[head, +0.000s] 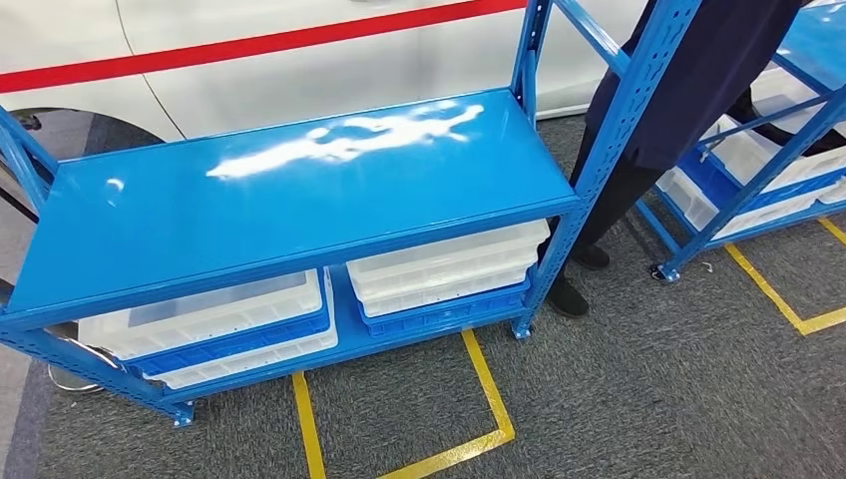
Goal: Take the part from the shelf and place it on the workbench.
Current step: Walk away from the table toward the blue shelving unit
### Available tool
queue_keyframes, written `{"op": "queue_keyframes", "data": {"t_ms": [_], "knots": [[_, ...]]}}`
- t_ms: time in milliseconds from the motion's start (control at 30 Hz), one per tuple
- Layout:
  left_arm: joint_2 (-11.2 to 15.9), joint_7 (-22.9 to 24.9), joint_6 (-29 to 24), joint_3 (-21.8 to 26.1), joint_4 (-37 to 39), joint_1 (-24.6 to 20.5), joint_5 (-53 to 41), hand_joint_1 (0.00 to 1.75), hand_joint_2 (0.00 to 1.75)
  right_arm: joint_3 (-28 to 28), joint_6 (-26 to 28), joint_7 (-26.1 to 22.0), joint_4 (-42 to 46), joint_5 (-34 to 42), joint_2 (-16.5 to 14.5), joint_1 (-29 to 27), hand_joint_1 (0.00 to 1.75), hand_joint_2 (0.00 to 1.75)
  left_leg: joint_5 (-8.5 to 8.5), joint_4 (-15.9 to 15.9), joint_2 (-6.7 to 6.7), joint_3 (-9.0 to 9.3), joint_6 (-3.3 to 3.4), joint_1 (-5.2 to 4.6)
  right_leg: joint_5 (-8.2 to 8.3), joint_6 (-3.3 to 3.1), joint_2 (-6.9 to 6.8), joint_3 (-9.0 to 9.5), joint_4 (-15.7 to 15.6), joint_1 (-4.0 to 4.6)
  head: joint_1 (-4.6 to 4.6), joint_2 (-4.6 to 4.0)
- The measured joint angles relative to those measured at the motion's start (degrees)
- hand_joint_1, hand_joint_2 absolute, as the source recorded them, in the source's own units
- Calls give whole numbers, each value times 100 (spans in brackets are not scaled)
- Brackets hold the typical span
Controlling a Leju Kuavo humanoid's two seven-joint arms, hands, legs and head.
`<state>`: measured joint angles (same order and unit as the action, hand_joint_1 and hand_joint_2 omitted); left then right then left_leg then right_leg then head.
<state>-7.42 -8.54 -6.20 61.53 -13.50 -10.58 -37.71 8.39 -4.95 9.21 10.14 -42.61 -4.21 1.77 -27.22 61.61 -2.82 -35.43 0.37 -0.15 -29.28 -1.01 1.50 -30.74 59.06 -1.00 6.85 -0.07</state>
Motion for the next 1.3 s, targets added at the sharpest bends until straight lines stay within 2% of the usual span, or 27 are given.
{"op": "queue_keyframes", "data": {"t_ms": [67,100,133,167,200,267,300,333,400,467,533,600,633,667,700,767,800,833,900,967,1000,1067,1133,1167,1200,1233,1300], "knots": [[-5,-1,2,0,-1,-8,3,0,0,2,20,1,1,7,3,-6,0,0,-275,561,165,-274,-63,23,-2,-35,-107,78,-59,-9,-8,0],[-5,-3,3,0,-1,-7,6,0,0,4,35,-1,1,12,3,-6,0,0,-405,914,193,-461,-90,47,-15,-42,-152,96,-62,-10,-8,0],[-5,-5,5,0,-1,2,8,0,0,8,50,-4,1,15,3,-4,0,0,-457,1172,207,-605,-116,68,-31,-43,-183,111,-61,-13,-8,0],[-5,-7,8,0,-1,17,10,0,0,16,61,-8,1,18,3,0,0,0,-405,1244,220,-658,-137,87,-51,-36,-206,132,-60,-20,-9,0],[-5,-8,10,1,-1,31,11,0,0,27,64,-11,1,19,2,5,0,0,-252,1104,232,-601,-151,104,-74,-22,-220,163,-59,-29,-8,0],[-5,-9,13,1,-1,41,13,0,0,47,66,-14,1,19,2,11,0,0,141,386,258,-248,-150,120,-133,25,-234,231,-59,-39,-8,0],[-5,-9,13,1,-1,37,14,0,0,53,62,-13,1,17,2,15,0,0,242,54,265,-84,-130,113,-162,56,-238,247,-52,-33,-7,0],[-4,-9,13,0,-2,33,14,0,0,57,55,-11,1,13,2,19,0,0,271,-152,269,18,-103,100,-180,91,-241,249,-51,-27,-7,0],[-3,-6,13,0,-3,34,14,0,0,61,38,-6,1,-5,2,28,0,0,210,-242,263,59,-36,68,-191,159,-243,247,-71,-15,-7,0],[-5,-3,13,0,-3,41,14,0,0,61,28,-3,2,-30,5,37,0,0,210,-292,262,98,46,87,-243,222,-236,266,-49,-25,-7,0],[-8,-3,13,0,-3,33,15,0,0,63,35,-3,3,-45,9,41,0,0,216,-358,263,148,126,111,-478,254,-210,86,354,-31,-5,0],[-7,-7,10,0,-3,24,21,0,0,72,53,-3,3,-46,10,38,0,0,199,-363,265,162,173,95,-797,263,-185,-344,1119,-29,-5,0],[-7,-11,10,0,-3,25,33,0,0,78,64,-3,3,-45,10,36,0,0,184,-359,262,167,184,86,-866,266,-180,-540,1426,-29,-5,0],[-6,-14,14,1,-3,28,48,0,0,84,74,-5,3,-43,10,34,0,0,168,-353,257,178,192,78,-818,265,-177,-647,1550,-29,-6,0],[-5,-19,19,1,-3,33,65,0,0,89,86,-7,3,-42,10,31,0,0,148,-344,245,196,192,73,-650,256,-177,-643,1445,-28,-5,0],[-9,-22,35,2,-2,44,92,0,0,94,99,-9,3,-43,17,21,0,0,102,-324,221,244,170,70,-177,207,-174,-386,752,-20,-5,0],[-11,-22,40,2,-2,47,100,0,0,96,102,-10,3,-43,23,19,0,0,75,-305,212,258,142,59,-22,180,-171,-247,399,-7,-6,0],[-14,-20,44,2,-2,48,103,0,0,97,102,-11,3,-43,28,20,0,0,58,-294,209,265,109,52,54,155,-167,-160,170,8,-7,0],[-15,-16,47,2,-3,46,104,0,0,99,102,-14,4,-43,34,28,0,0,37,-292,209,273,37,37,49,118,-156,-123,46,33,-8,0],[-12,-16,48,2,-4,43,104,0,0,99,102,-16,4,-43,29,29,0,0,7,-278,217,292,-28,43,60,66,-156,-78,9,11,-6,0],[-13,-15,49,2,-5,41,104,0,0,99,102,-16,4,-43,28,24,0,0,-68,-167,226,255,-60,50,69,36,-166,-44,-17,-5,-8,0],[-14,-8,42,2,-7,45,103,0,0,101,101,-16,3,-50,27,16,0,0,-356,390,242,-4,-118,75,74,-10,-182,7,-48,-21,-11,0],[-11,4,25,2,-7,54,97,0,0,113,99,-16,3,-64,28,16,0,0,-619,1112,246,-400,-162,89,52,-32,-186,27,-45,-18,-13,0],[-10,10,17,2,-7,62,94,0,0,123,98,-16,3,-71,28,16,0,0,-608,1284,246,-520,-174,91,33,-35,-184,46,-45,-17,-13,0],[-10,14,14,2,-7,69,91,0,0,134,98,-15,3,-75,28,16,0,0,-484,1241,247,-539,-176,92,8,-30,-182,76,-44,-18,-14,0],[-10,18,12,2,-7,74,91,0,0,144,99,-14,3,-78,26,16,0,0,-262,979,248,-446,-168,92,-22,-20,-180,118,-44,-19,-14,0],[-9,19,4,2,-8,79,93,0,0,158,119,-8,3,-85,20,15,0,0,155,207,251,-119,-120,78,-92,20,-178,182,-39,-9,-13,0]]}}
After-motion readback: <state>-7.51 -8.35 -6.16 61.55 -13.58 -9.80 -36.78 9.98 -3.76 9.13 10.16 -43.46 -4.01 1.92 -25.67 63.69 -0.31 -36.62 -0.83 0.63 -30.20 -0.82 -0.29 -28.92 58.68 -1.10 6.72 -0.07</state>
